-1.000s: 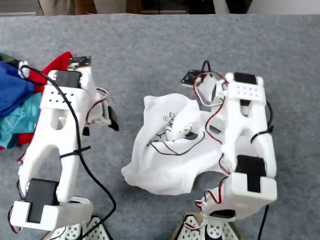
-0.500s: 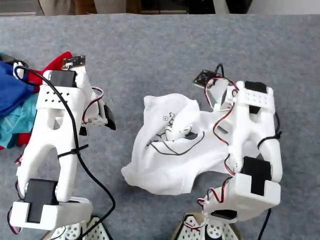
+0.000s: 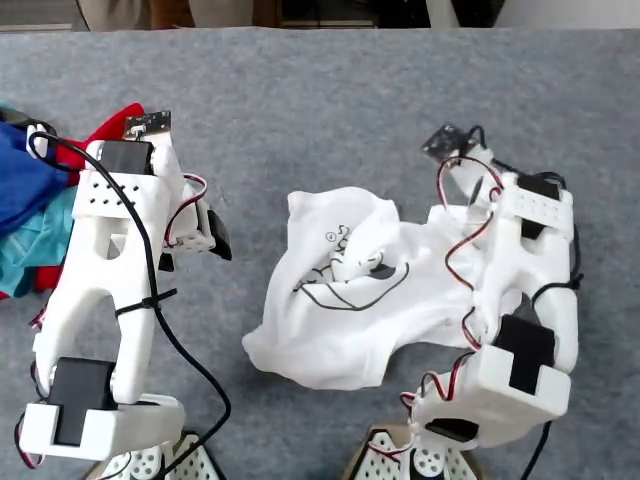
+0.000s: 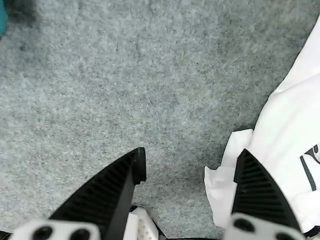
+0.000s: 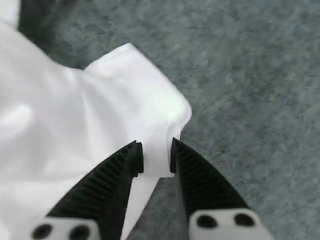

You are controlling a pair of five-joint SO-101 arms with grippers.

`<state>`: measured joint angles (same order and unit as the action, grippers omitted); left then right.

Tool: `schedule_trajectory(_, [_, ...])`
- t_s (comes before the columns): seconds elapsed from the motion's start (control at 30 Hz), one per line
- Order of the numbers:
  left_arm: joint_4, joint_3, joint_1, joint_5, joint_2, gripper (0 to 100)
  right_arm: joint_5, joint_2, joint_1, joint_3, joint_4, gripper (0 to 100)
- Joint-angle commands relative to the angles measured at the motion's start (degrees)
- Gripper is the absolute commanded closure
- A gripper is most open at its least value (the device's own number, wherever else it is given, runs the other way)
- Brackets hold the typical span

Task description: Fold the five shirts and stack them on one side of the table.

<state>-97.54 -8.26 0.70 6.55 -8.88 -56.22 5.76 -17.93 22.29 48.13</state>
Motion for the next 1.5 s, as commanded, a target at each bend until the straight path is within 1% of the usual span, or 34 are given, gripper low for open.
schedule_trajectory(0.0, [0.2,2.5,-0.2,0.4,-1.9,71,-0.5,-2.2,-1.4,0.0,-6.4,88.5])
schedule_trajectory(0.17, [0.2,2.5,-0.2,0.4,-1.9,71,0.2,-2.2,-2.7,0.1,-12.0,88.5])
schedule_trajectory(0.3, [0.2,2.5,-0.2,0.5,-1.9,71,7.4,-2.9,-3.4,-1.0,-11.4,88.5])
schedule_trajectory(0.37, [0.2,2.5,-0.2,0.5,-1.9,71,13.2,-2.9,-3.6,-3.0,-7.1,88.5])
schedule_trajectory(0.57, [0.2,2.5,-0.2,0.5,-1.9,71,29.6,-2.9,-3.1,-12.4,13.1,88.1])
schedule_trajectory(0.67, [0.2,2.5,-0.2,0.5,-1.9,71,37.4,-2.9,-3.5,-17.0,18.6,81.1])
schedule_trajectory(0.73, [0.2,2.5,-0.2,0.5,-1.9,71,40.7,-2.4,-3.6,-19.1,21.3,76.2])
schedule_trajectory(0.8, [0.2,2.5,-0.2,0.5,-1.9,71,40.4,-2.3,-3.1,-19.5,23.1,73.7])
schedule_trajectory(0.87, [0.2,2.5,-0.2,0.5,-1.9,71,41.5,-2.3,-3.0,-18.2,22.8,74.0])
schedule_trajectory(0.97, [0.2,2.5,-0.2,0.5,-1.9,71,44.7,-2.2,-3.4,-15.4,18.5,75.9])
schedule_trajectory(1.1, [0.1,2.5,-0.2,0.5,-2.0,71,47.1,-2.2,-3.0,-11.2,14.1,79.0])
schedule_trajectory(1.2, [0.1,2.5,-0.2,0.5,-2.0,71,50.7,-2.2,-3.1,-8.5,10.4,81.3])
schedule_trajectory(1.37, [0.1,2.5,-0.3,0.5,-2.0,71,54.4,-1.1,-3.2,-6.1,7.9,81.8])
schedule_trajectory(1.47, [0.1,2.5,-0.3,0.5,-2.0,71,55.9,2.1,-3.0,-7.3,7.2,82.0])
